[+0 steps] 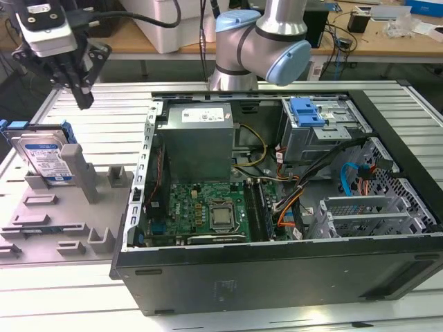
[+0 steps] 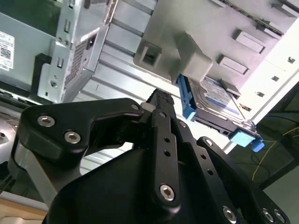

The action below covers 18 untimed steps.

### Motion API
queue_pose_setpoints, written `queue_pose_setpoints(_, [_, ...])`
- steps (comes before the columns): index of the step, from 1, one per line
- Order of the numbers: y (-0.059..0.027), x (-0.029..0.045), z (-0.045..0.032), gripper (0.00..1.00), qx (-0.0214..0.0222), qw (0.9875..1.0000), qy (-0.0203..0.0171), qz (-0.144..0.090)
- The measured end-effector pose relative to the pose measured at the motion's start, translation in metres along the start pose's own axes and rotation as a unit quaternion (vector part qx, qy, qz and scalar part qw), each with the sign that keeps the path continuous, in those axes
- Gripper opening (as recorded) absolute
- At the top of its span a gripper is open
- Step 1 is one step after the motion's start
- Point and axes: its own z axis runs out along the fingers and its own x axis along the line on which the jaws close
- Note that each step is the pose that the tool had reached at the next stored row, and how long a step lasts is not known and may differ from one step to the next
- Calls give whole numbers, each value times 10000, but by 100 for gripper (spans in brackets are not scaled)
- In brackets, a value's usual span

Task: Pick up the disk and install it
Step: 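Reach for the disk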

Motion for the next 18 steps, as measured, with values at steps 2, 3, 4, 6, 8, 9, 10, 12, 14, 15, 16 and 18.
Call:
queue_pose_setpoints(2, [8,88,-1,11,0,10000,0,4])
queue_pose_setpoints(3, [12,122,-1,11,0,10000,0,6])
queue_pose_setpoints(4, [19,182,-1,11,0,10000,-1,9])
queue_pose_setpoints(6, [28,268,-2,11,1,10000,0,12])
queue_pose_setpoints(8, [38,344,-2,11,1,10000,-1,17])
queue_pose_setpoints(9, [43,389,-3,11,1,10000,-1,19])
queue_pose_setpoints(10, [47,421,-3,11,1,10000,-1,20])
queue_pose_setpoints(12, [61,520,-3,11,1,10000,-1,26])
queue_pose_setpoints(14, [69,589,-3,11,1,10000,-1,29])
queue_pose_setpoints(15, [73,620,-3,11,1,10000,-1,31])
queue_pose_setpoints(16, [78,657,-4,11,1,10000,-1,33])
queue_pose_setpoints(18, [91,760,-4,11,1,10000,-2,39])
